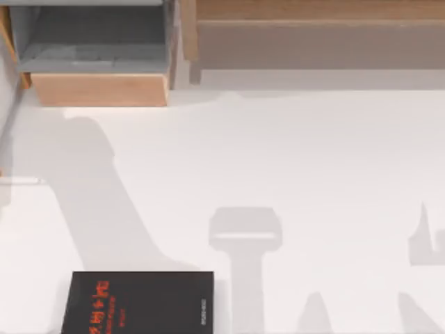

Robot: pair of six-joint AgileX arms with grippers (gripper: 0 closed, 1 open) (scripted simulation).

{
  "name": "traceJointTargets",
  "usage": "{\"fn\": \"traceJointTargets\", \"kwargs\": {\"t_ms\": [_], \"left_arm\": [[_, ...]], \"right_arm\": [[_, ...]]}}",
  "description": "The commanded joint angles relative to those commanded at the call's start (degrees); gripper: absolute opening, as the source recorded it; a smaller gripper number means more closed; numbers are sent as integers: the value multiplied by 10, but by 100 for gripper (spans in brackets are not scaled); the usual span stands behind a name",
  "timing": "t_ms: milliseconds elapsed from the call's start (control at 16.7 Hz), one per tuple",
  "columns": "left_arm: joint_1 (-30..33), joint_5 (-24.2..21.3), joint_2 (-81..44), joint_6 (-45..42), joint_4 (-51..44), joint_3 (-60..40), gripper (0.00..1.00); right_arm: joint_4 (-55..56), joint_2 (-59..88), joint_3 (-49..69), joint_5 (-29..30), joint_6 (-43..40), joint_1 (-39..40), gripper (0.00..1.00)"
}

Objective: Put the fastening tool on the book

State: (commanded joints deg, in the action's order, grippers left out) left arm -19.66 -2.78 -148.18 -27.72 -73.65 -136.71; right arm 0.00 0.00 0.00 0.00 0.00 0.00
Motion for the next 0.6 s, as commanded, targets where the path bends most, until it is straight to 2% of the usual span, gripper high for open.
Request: {"fn": "traceJointTargets", "kwargs": {"t_ms": [600], "left_arm": [[8,-2,-43,8,10,-36,100]], "right_arm": [[0,0,0,0,0,0,100]]}}
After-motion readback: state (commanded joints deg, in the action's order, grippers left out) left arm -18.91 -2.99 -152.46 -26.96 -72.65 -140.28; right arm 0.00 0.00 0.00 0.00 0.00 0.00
